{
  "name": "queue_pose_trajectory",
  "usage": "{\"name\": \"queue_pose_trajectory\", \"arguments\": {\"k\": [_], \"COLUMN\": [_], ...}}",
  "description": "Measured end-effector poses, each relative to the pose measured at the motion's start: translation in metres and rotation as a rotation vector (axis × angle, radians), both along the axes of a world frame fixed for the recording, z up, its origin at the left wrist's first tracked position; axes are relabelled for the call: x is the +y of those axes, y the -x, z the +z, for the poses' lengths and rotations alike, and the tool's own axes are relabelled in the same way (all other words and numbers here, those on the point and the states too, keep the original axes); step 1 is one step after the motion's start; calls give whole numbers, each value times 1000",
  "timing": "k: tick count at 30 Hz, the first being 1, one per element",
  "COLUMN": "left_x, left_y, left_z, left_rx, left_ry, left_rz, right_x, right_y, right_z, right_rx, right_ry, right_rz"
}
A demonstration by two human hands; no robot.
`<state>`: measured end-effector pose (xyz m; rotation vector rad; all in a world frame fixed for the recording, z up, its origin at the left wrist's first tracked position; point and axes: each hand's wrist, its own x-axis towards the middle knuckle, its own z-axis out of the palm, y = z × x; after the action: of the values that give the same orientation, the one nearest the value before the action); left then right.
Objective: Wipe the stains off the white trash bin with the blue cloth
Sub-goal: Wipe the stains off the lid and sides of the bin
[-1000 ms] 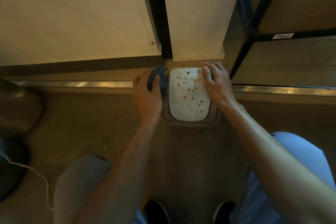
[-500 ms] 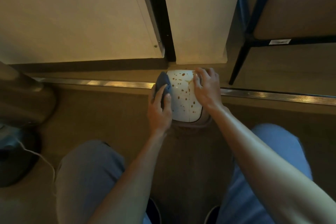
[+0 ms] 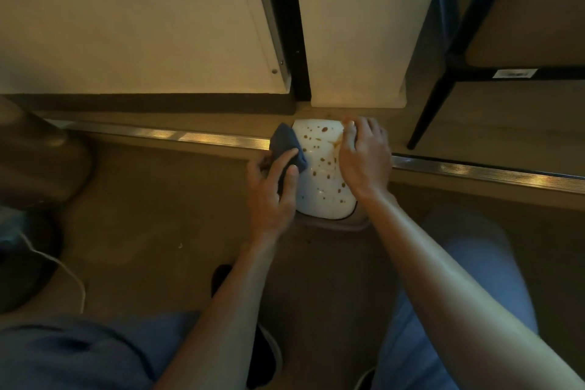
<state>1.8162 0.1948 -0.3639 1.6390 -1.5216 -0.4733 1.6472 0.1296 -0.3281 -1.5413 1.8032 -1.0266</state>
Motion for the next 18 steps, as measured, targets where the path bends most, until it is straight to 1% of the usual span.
{"name": "queue_pose_trajectory", "arguments": {"k": [3,5,7,10,12,14,18], "left_x": [-3,-8,-17,-33,-47,-64,-89], "left_y": [-9,-12,-13,-14,-11,-8,-3], "left_z": [-6,-10,-10,-4,2,8,17], "left_rx": [-131,-183,-189,-168,-111,-12,164], "left_ry": [43,38,7,10,-19,-76,-207], "left_rz": [-70,-98,-95,-85,-127,-162,-152], "right_x": [-1,-1,-2,-3,-4,-5,-5], "right_y": [-1,-1,-1,-2,-2,-2,-3], "right_z": [-4,-7,-9,-13,-15,-17,-18], "right_rx": [14,34,43,44,38,42,36], "right_ry": [37,55,70,90,94,93,82], "right_rz": [-13,-21,-28,-35,-43,-57,-76]}}
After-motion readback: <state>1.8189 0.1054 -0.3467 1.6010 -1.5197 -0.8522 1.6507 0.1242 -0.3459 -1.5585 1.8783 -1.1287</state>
